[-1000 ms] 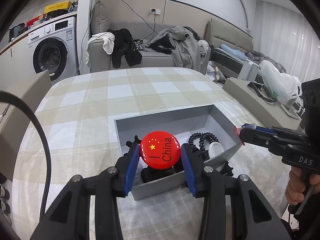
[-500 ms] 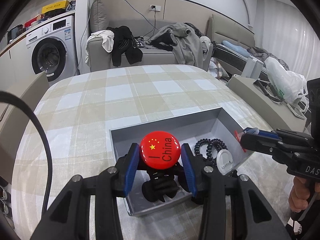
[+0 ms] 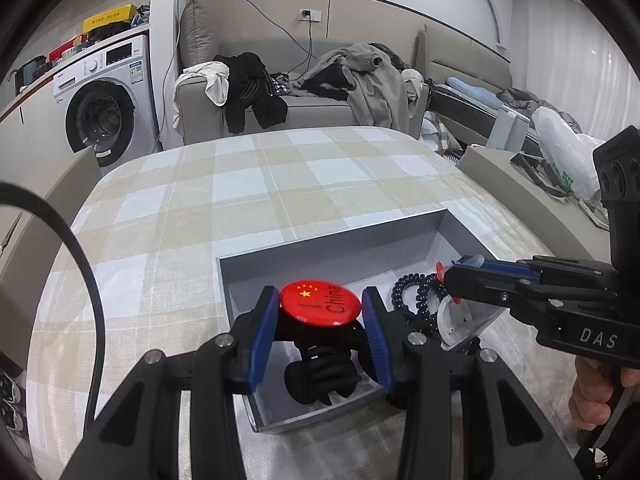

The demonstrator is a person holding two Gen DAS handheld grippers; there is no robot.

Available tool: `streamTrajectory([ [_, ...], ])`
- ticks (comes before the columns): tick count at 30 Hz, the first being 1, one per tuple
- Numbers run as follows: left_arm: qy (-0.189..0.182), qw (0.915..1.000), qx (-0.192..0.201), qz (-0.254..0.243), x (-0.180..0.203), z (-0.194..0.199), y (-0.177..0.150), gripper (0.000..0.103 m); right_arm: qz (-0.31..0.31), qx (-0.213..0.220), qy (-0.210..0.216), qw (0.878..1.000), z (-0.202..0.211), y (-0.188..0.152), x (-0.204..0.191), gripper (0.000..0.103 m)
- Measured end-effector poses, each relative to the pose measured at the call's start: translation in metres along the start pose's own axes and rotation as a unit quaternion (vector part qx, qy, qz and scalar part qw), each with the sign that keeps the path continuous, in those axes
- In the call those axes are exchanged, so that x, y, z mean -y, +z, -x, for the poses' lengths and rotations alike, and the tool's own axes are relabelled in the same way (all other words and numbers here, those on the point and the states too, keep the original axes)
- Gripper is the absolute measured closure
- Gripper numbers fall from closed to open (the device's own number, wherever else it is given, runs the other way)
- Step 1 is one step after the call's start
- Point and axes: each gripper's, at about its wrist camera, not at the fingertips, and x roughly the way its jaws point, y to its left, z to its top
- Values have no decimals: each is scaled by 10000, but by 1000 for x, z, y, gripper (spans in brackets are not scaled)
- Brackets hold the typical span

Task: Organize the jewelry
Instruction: 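Lower the red ball and pacifier clip into the grey box, opening both grippers, then move the left gripper to the small red flower clip and grasp it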

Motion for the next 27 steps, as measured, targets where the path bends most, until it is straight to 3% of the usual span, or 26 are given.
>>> streamTrajectory([
  [13,-103,9999,9,41,0,4,1,66,151,219,-1,9996,14,1,-9,82],
  [15,-133,9999,9,14,2,6,1,66,189,267,-53,9995,19,1,-9,76],
  [19,-133,9999,80,-7,6,13,2,55,299,262,-118,9991,29,-3,-9,74],
  [23,-154,9997,181,-11,7,26,0,31,402,280,-180,9986,40,-10,-9,59],
  [25,-106,9996,246,24,6,34,-3,22,443,296,-256,9983,45,-13,-9,42],
  [26,-80,9996,259,41,6,36,-4,17,455,308,-296,9980,47,-14,-9,28],
  [27,-28,9996,273,61,5,40,-6,12,459,332,-339,9978,49,-17,-8,22],
])
